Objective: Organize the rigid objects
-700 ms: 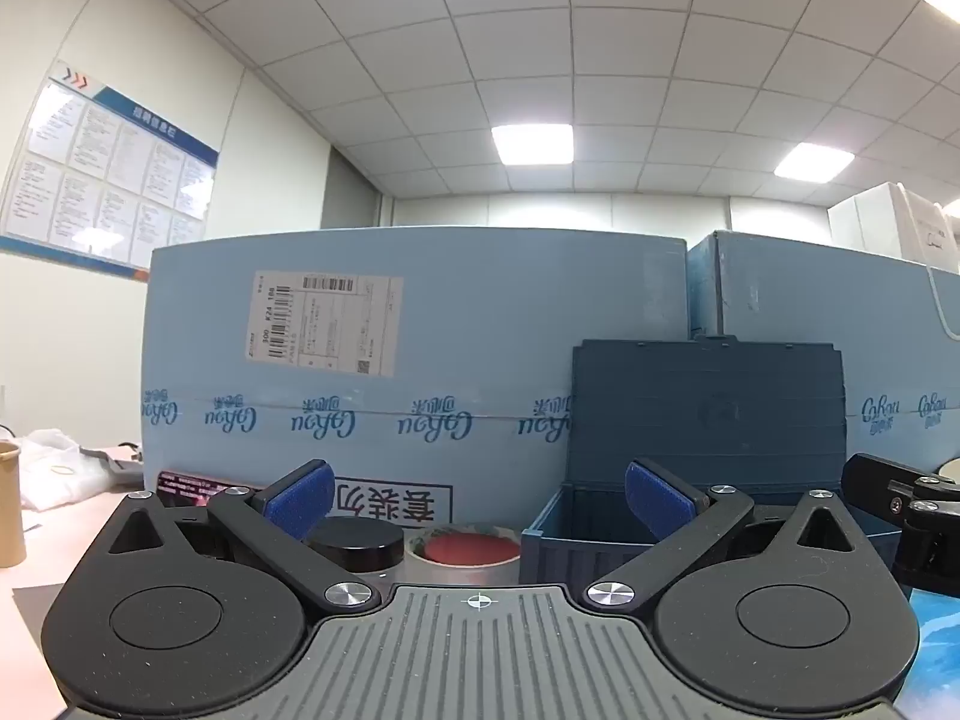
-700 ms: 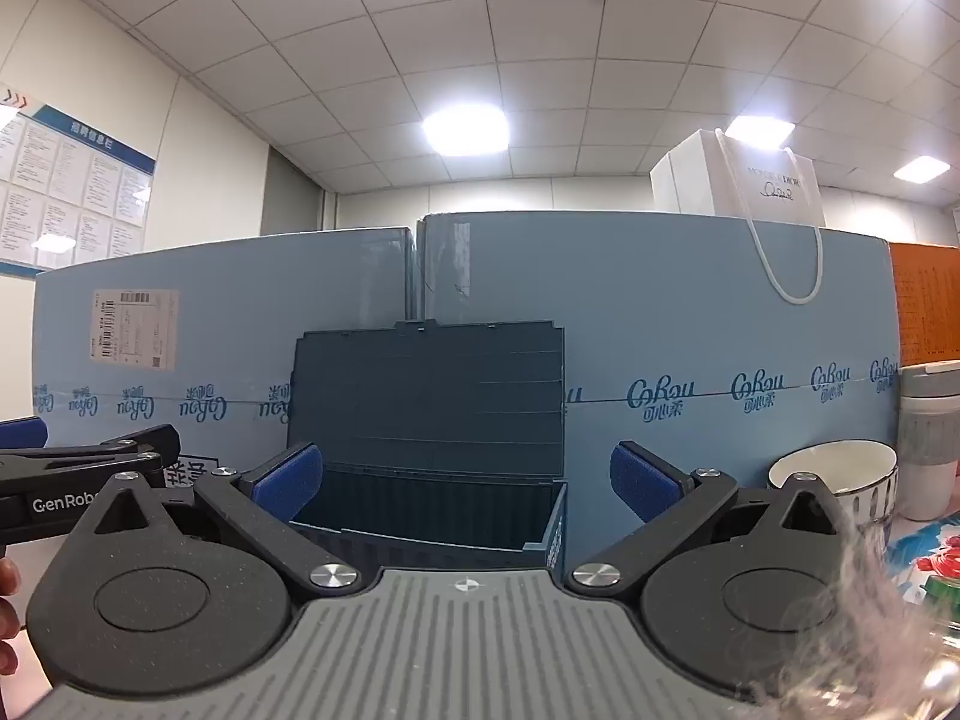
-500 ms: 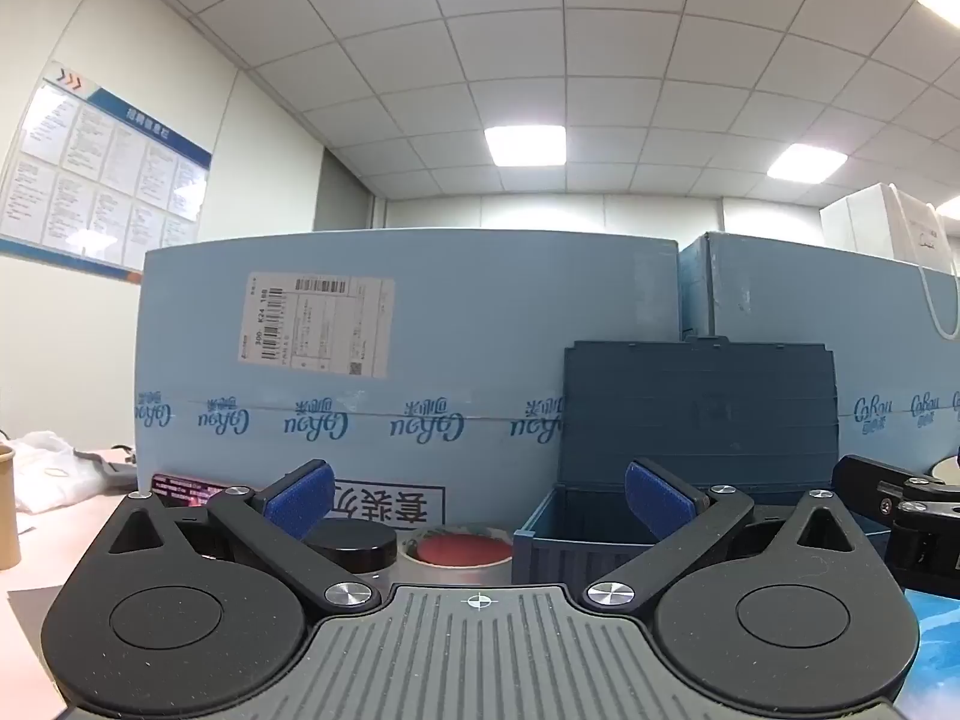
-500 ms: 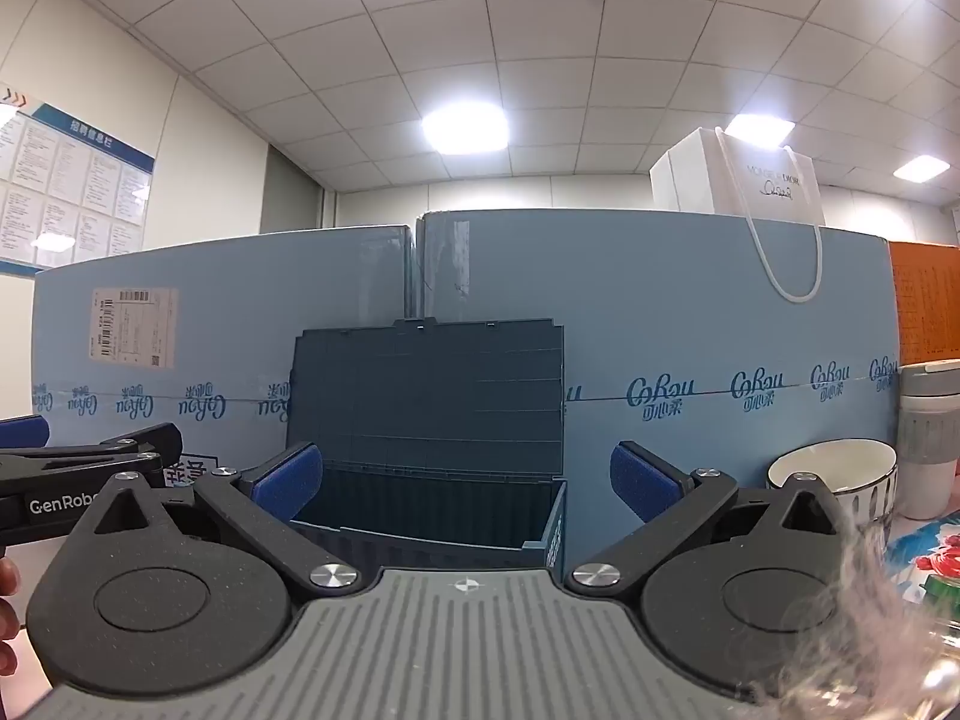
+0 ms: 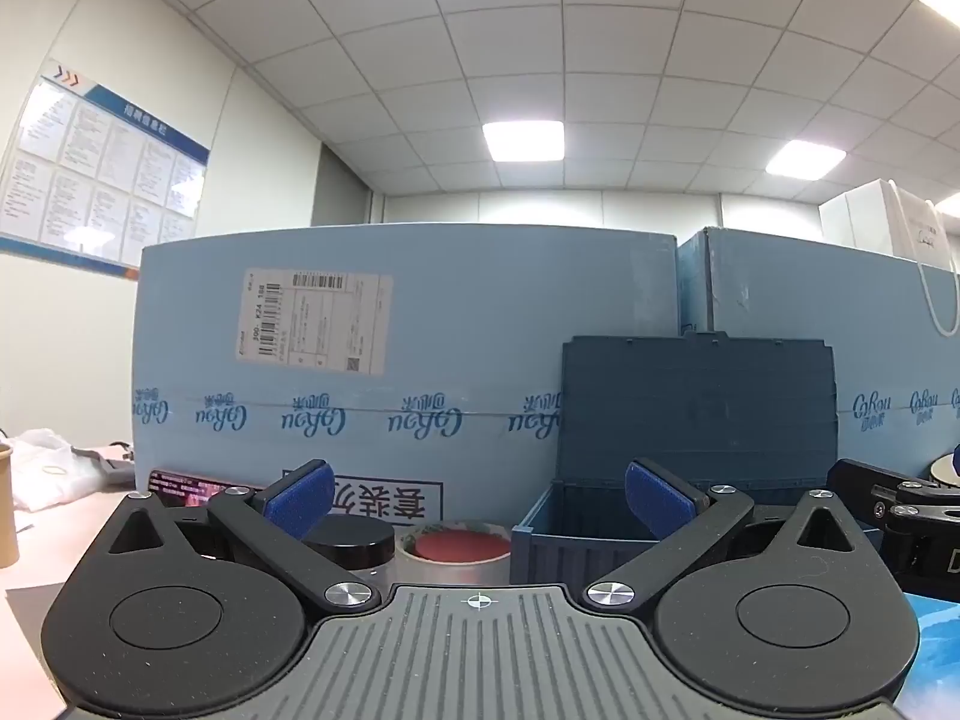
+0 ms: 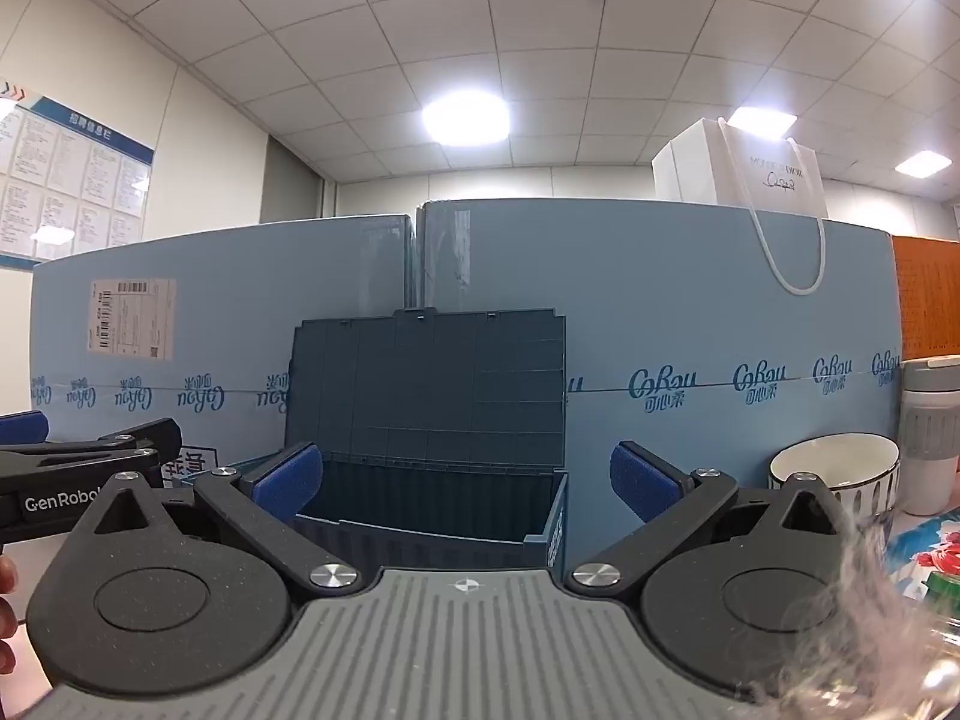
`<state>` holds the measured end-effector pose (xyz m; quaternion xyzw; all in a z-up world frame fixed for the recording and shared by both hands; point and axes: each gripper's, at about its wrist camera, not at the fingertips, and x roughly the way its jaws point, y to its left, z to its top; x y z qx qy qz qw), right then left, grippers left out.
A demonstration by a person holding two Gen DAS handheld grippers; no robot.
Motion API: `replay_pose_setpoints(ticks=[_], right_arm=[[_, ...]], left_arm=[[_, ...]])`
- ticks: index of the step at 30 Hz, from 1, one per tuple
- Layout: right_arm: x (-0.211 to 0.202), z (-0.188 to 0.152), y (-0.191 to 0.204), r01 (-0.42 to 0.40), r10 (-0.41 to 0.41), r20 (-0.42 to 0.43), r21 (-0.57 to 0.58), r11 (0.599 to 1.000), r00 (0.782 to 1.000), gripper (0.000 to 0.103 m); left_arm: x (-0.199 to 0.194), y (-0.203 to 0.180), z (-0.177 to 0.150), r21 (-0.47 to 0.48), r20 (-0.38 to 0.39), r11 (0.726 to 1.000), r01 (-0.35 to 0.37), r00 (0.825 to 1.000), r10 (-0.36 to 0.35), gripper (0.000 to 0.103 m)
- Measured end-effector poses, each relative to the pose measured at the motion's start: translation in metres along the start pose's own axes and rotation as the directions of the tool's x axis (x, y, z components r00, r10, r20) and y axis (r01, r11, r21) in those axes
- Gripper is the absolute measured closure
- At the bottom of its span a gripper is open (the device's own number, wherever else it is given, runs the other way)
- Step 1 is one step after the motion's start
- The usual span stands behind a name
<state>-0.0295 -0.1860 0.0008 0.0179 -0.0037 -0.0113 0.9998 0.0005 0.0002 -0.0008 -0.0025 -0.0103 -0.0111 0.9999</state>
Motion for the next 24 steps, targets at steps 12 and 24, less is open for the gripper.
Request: replay_pose_setpoints(ticks=[12, 24], right_arm=[[0.0009, 0.0, 0.0, 0.0, 0.0, -0.002, 0.0, 1.0, 1.0, 0.0], [0.0015, -0.0024, -0.0009, 0.0, 0.0, -0.006, 0.0, 1.0, 1.0, 0.0]], left_arm=[[-0.0002, 0.0004, 0.0006, -0.001, 0.0, 1.0, 0.001, 1.0, -0.001, 0.0], [-0.0002, 0.0015, 0.0, -0.006, 0.001, 1.0, 0.006, 1.0, -0.006, 0.0]])
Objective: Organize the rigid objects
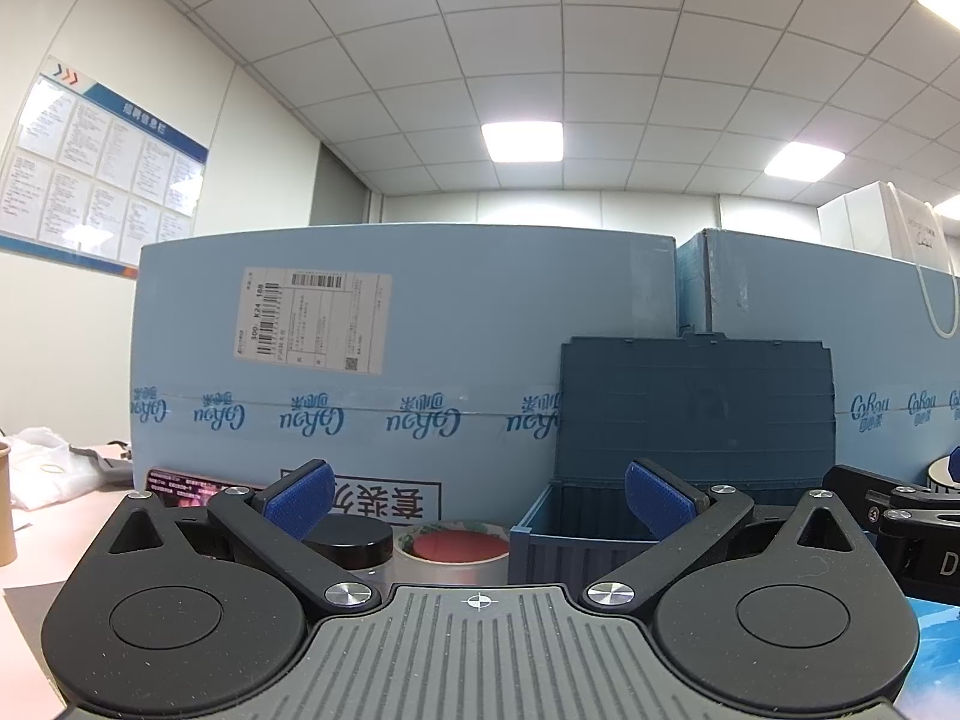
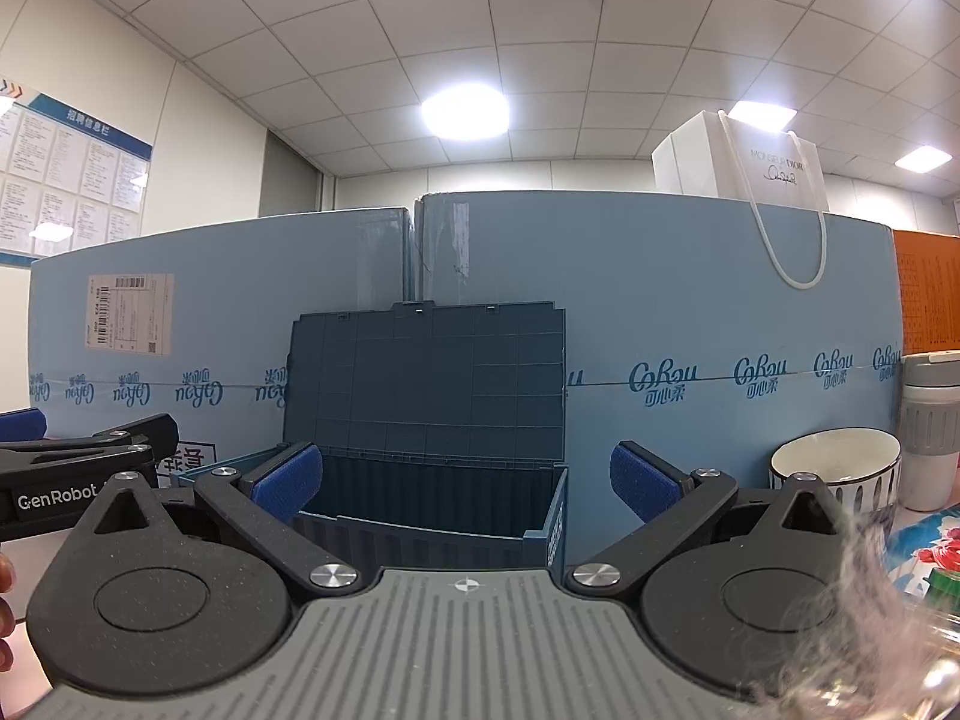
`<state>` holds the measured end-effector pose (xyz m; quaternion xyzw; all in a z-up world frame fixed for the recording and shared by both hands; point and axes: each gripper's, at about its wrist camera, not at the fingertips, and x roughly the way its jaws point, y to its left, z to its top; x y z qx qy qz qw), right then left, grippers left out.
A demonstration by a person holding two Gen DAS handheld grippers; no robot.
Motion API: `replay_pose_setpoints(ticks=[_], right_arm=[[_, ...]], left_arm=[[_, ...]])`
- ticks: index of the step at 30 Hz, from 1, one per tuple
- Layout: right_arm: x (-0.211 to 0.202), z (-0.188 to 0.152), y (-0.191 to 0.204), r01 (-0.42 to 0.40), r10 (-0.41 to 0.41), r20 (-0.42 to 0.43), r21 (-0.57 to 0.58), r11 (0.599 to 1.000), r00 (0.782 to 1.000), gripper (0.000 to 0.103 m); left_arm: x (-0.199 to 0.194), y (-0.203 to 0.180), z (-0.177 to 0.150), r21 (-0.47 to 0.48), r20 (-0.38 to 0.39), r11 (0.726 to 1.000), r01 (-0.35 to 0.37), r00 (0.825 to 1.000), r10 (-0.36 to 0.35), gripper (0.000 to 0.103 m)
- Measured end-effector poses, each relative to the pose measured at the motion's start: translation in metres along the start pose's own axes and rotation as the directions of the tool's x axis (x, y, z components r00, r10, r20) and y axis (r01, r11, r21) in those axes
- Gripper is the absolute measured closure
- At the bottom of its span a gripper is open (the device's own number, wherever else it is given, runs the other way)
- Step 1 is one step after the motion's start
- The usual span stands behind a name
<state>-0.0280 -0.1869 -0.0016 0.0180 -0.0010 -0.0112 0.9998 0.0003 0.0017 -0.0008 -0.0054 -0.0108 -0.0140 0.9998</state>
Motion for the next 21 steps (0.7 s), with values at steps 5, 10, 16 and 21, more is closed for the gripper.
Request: replay_pose_setpoints(ticks=[5, 10, 16, 21], right_arm=[[-0.0001, -0.0008, -0.0005, 0.001, -0.001, -0.001, 0.0, 1.0, 1.0, 0.0], [-0.001, -0.0005, 0.0031, 0.006, -0.006, 0.002, -0.014, 1.0, 1.0, 0.0], [-0.0013, 0.0012, 0.0025, 0.009, -0.009, -0.002, -0.013, 1.0, 1.0, 0.0], [-0.0031, 0.0026, 0.0034, 0.009, -0.009, 0.003, -0.02, 1.0, 1.0, 0.0]], left_arm=[[0.0, 0.0001, 0.0001, 0.0, 0.0, 1.0, 0.0, 1.0, 0.0, 0.0], [-0.0002, 0.0, 0.0001, -0.002, 0.002, 1.0, 0.001, 1.0, -0.001, 0.0], [-0.0004, 0.0002, -0.0003, -0.002, 0.004, 1.0, 0.012, 1.0, -0.012, 0.0], [-0.0039, -0.0005, 0.0005, 0.001, 0.023, 1.0, 0.018, 1.0, -0.018, 0.0]])
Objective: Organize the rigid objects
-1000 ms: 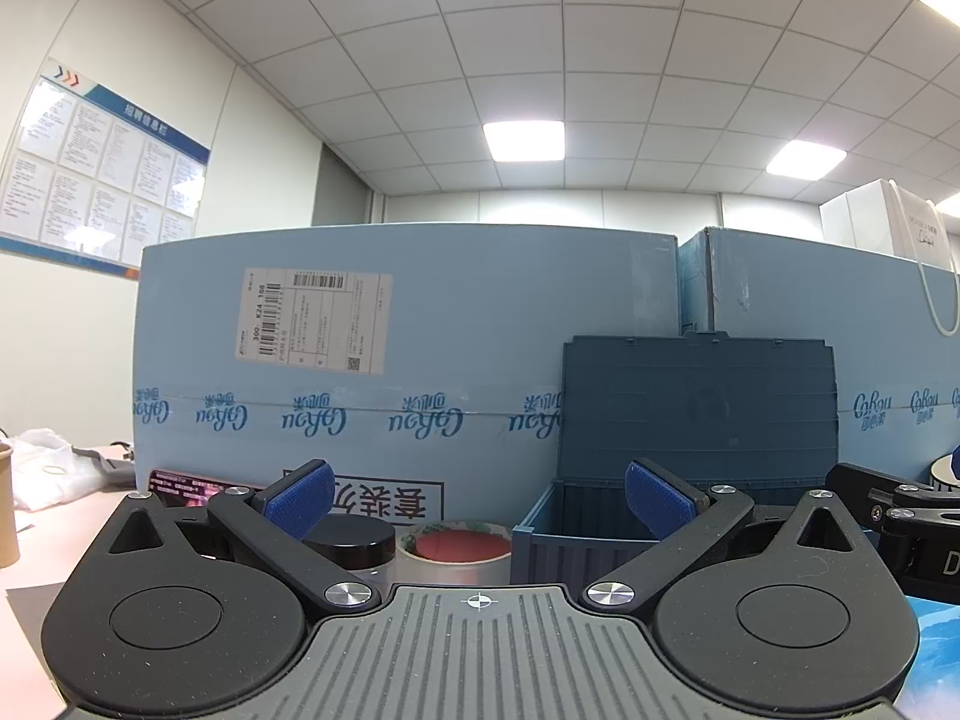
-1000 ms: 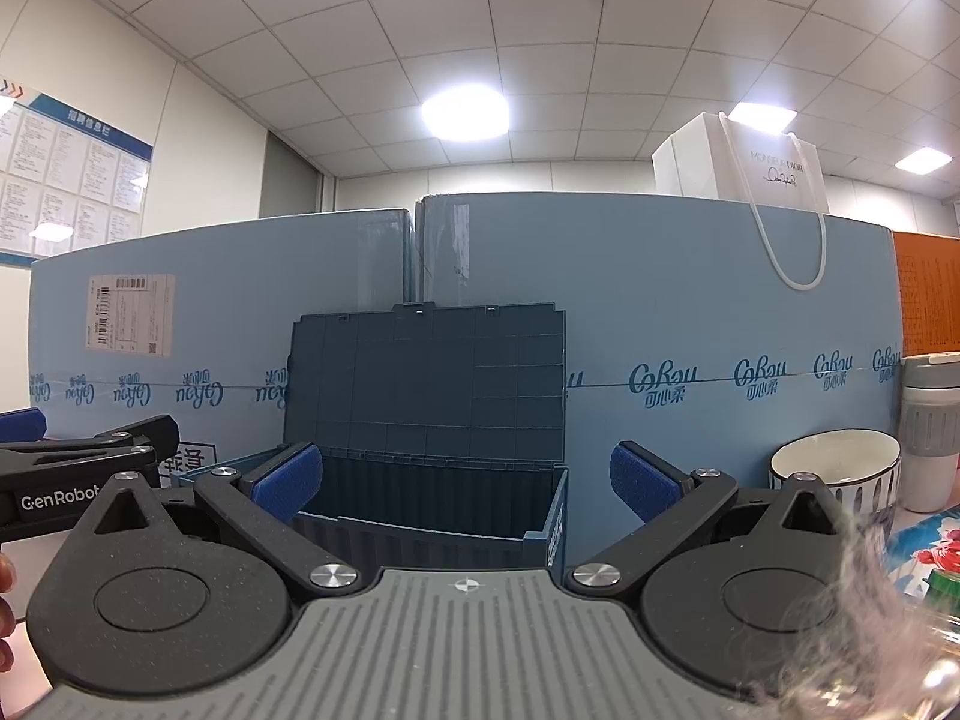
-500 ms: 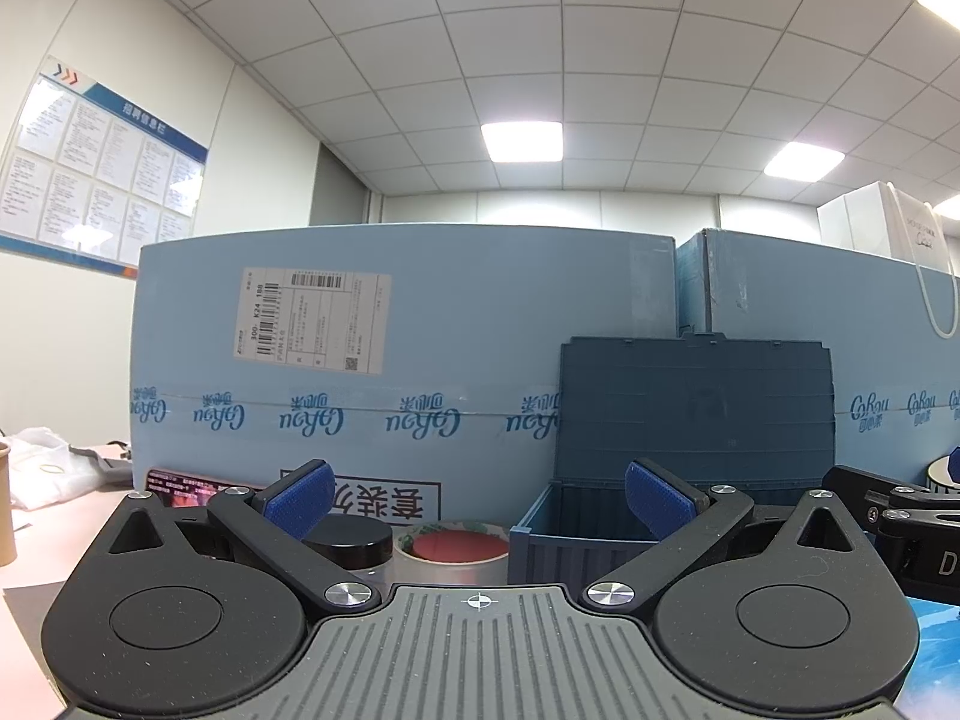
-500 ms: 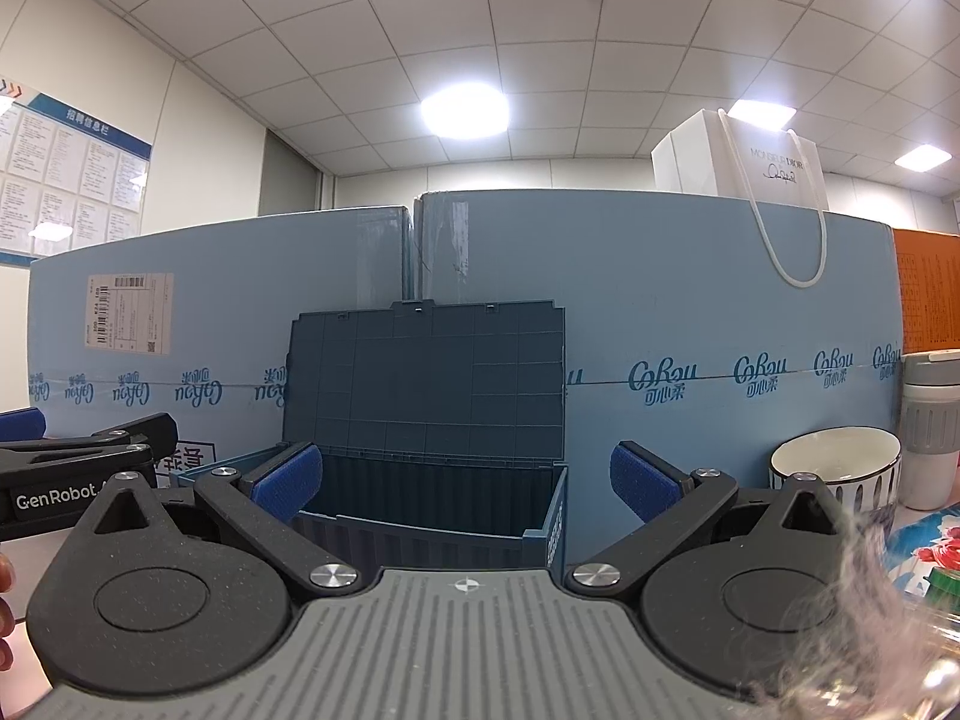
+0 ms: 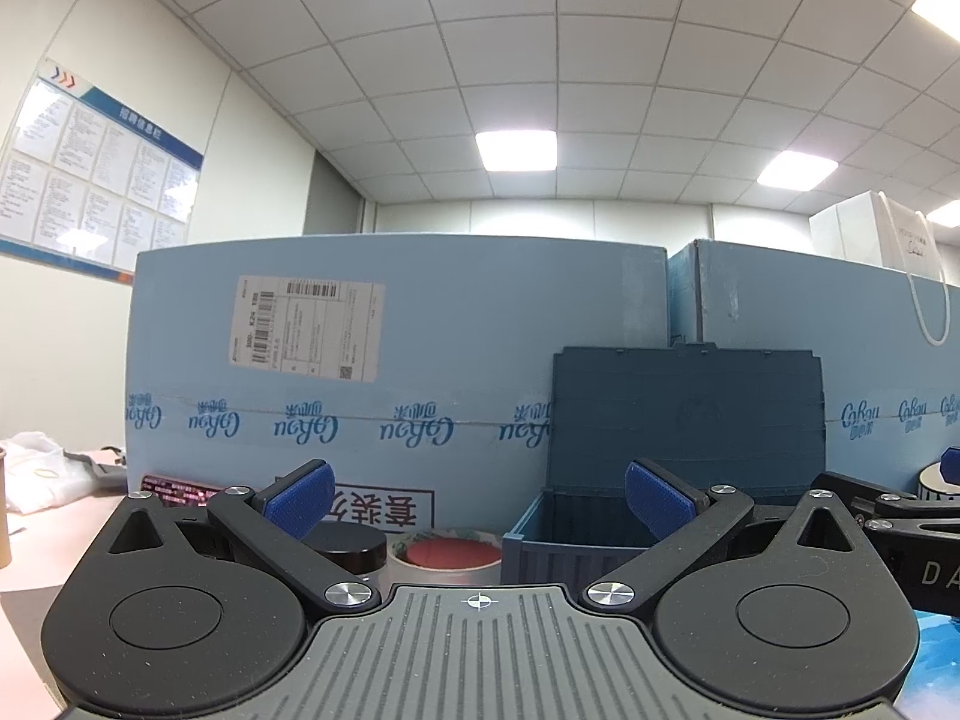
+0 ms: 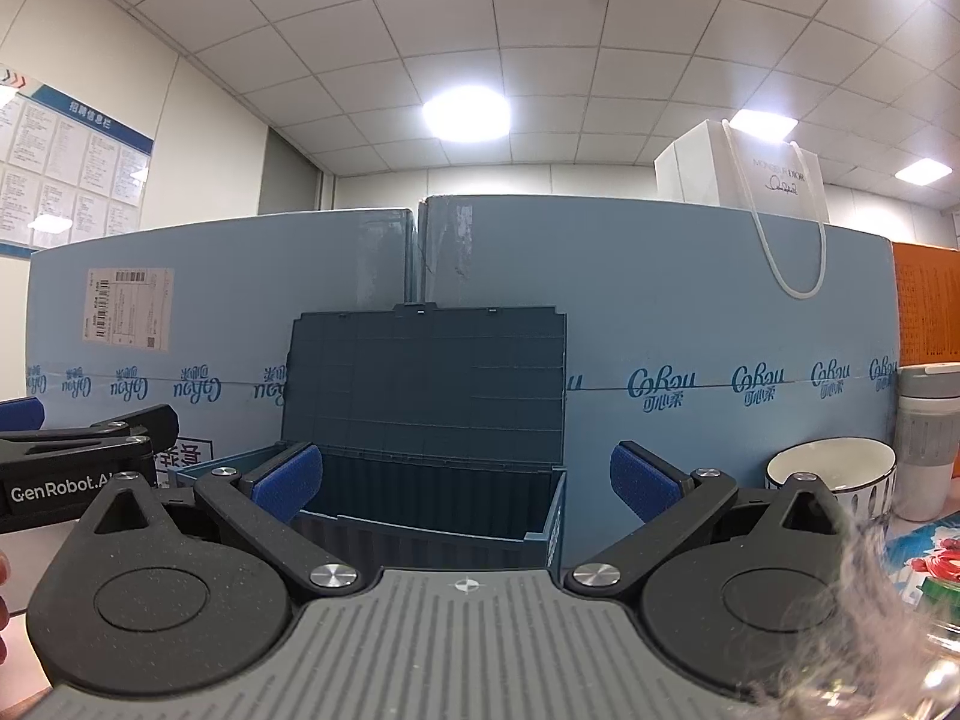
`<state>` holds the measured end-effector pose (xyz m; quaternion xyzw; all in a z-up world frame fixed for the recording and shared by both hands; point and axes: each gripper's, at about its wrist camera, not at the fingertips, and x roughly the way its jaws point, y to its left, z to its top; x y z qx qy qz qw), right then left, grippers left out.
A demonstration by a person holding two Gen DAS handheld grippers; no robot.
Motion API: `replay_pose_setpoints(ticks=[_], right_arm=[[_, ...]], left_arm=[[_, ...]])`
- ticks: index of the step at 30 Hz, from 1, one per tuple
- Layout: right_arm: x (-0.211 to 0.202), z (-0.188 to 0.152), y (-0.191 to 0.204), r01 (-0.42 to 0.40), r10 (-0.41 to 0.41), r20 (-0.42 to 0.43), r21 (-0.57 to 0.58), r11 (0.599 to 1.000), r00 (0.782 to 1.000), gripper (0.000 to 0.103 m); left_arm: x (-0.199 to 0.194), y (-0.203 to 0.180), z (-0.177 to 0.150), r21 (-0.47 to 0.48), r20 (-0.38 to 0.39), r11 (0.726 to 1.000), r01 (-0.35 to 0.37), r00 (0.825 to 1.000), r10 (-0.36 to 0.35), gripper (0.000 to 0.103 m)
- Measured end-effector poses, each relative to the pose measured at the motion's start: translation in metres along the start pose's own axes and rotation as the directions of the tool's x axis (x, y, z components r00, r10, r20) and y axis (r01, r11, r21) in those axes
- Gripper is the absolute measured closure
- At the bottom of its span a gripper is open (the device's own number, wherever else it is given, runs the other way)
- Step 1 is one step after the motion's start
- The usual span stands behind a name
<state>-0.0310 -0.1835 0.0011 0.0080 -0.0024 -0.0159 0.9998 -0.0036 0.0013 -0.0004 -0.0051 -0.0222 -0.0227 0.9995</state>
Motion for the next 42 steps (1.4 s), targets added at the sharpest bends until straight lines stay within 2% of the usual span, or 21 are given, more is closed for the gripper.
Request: replay_pose_setpoints(ticks=[10, 15, 19, 23, 26, 31, 35, 39, 42], right_arm=[[-0.002, 0.002, -0.001, 0.011, -0.011, 0.008, 0.005, 1.0, 1.0, 0.0], [-0.011, 0.003, -0.008, 0.045, -0.047, 0.038, 0.049, 0.998, 0.998, 0.0], [-0.033, 0.007, -0.019, 0.112, -0.119, 0.048, 0.126, 0.986, 0.992, 0.0], [-0.059, 0.012, -0.027, 0.21, -0.217, 0.048, 0.117, 0.971, 0.975, 0.0], [-0.074, 0.016, -0.031, 0.285, -0.289, 0.021, 0.117, 0.951, 0.957, 0.0], [-0.101, 0.026, -0.033, 0.376, -0.378, 0.001, 0.109, 0.92, 0.926, 0.0], [-0.119, 0.042, -0.026, 0.409, -0.409, -0.023, 0.112, 0.906, 0.912, 0.0], [-0.133, 0.056, -0.011, 0.38, -0.381, 0.001, 0.08, 0.922, 0.925, 0.0], [-0.14, 0.062, -0.003, 0.358, -0.358, -0.016, 0.083, 0.93, 0.933, 0.0]], left_arm=[[-0.005, 0.001, 0.001, -0.008, 0.03, 1.0, 0.026, 0.999, -0.026, 0.0], [-0.014, 0.003, 0.002, -0.022, 0.08, 0.999, 0.034, 0.996, -0.032, 0.0], [-0.017, 0.007, 0.002, -0.045, 0.1, 0.997, 0.069, 0.993, -0.064, 0.0], [-0.02, 0.008, 0.002, -0.055, 0.127, 0.989, 0.137, 0.983, -0.129, 0.0], [-0.027, 0.011, 0.002, -0.06, 0.175, 0.977, 0.204, 0.966, -0.191, 0.0], [-0.029, 0.01, 0.002, -0.055, 0.205, 0.969, 0.24, 0.953, -0.225, 0.0], [-0.031, 0.011, 0.001, -0.048, 0.213, 0.966, 0.254, 0.947, -0.239, 0.0], [-0.034, 0.013, 0.001, -0.051, 0.22, 0.967, 0.251, 0.947, -0.235, 0.0], [-0.032, 0.015, 0.001, -0.067, 0.202, 0.97, 0.235, 0.955, -0.217, 0.0]])
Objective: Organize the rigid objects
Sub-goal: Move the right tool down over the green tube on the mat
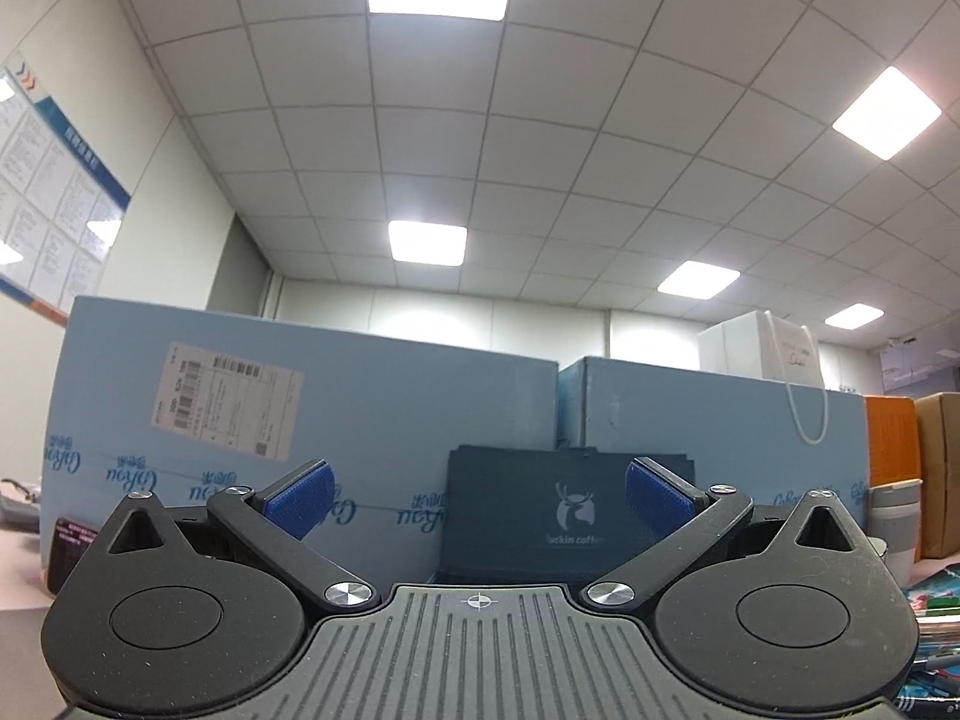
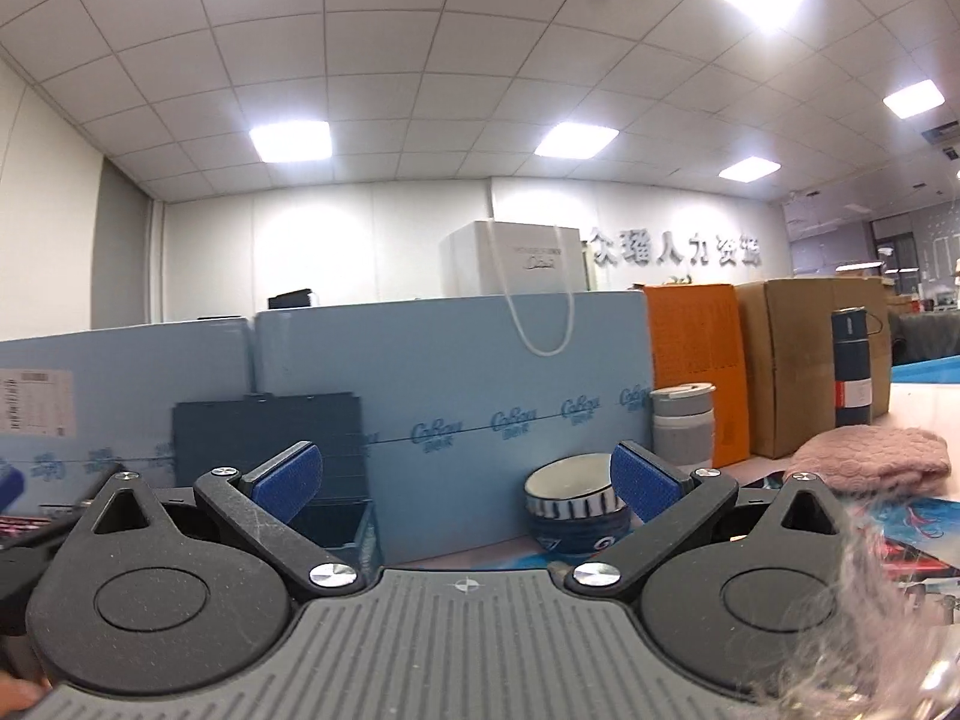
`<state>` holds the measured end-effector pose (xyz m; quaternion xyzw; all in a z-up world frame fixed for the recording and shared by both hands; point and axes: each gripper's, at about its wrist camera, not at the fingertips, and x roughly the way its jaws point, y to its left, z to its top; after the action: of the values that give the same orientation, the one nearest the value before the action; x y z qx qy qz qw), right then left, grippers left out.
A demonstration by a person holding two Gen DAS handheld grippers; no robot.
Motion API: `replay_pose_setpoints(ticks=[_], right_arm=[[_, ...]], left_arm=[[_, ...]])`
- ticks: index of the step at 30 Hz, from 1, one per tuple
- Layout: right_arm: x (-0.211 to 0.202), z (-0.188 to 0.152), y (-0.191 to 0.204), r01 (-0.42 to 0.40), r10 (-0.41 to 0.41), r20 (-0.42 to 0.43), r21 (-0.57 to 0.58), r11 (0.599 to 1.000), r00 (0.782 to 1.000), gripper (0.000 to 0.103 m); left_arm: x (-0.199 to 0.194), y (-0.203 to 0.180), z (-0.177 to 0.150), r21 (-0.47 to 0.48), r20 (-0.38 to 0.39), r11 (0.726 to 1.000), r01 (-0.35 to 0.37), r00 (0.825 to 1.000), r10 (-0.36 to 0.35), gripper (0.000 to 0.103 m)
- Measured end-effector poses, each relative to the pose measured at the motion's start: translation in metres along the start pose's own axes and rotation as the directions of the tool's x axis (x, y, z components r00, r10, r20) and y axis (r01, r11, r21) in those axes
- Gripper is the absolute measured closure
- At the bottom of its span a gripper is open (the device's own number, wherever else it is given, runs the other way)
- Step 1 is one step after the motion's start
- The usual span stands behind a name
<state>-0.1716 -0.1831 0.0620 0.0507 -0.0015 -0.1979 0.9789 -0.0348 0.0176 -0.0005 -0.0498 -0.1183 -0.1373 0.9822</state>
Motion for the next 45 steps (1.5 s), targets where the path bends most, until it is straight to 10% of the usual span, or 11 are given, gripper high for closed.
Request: replay_pose_setpoints(ticks=[13, 29, 35, 41, 45], right_arm=[[0.021, 0.018, 0.003, -0.131, 0.143, -0.144, 0.087, 0.988, 0.979, 0.0], [0.097, 0.014, -0.041, -0.091, 0.067, -0.305, -0.066, 0.994, 0.95, 0.0], [0.108, 0.007, -0.073, -0.141, 0.185, -0.539, 0.122, 0.982, 0.821, 0.0], [0.1, -0.005, -0.094, -0.15, 0.211, -0.617, 0.149, 0.977, 0.758, 0.0], [0.109, -0.015, -0.114, -0.099, 0.221, -0.714, 0.21, 0.973, 0.664, 0.002]], left_arm=[[-0.006, -0.002, 0.001, 0.017, 0.03, 1.0, -0.02, 0.999, 0.019, 0.0], [-0.013, -0.002, 0.001, 0.017, 0.069, 1.0, 0.022, 0.997, -0.023, 0.0], [-0.012, 0.0, 0.001, 0.007, 0.063, 1.0, 0.027, 0.998, -0.027, 0.0], [-0.009, -0.007, 0.002, 0.039, 0.037, 0.999, 0.029, 0.999, -0.03, 0.0], [0.003, -0.004, 0.001, 0.023, -0.032, 1.0, -0.002, 0.999, 0.002, 0.0]])
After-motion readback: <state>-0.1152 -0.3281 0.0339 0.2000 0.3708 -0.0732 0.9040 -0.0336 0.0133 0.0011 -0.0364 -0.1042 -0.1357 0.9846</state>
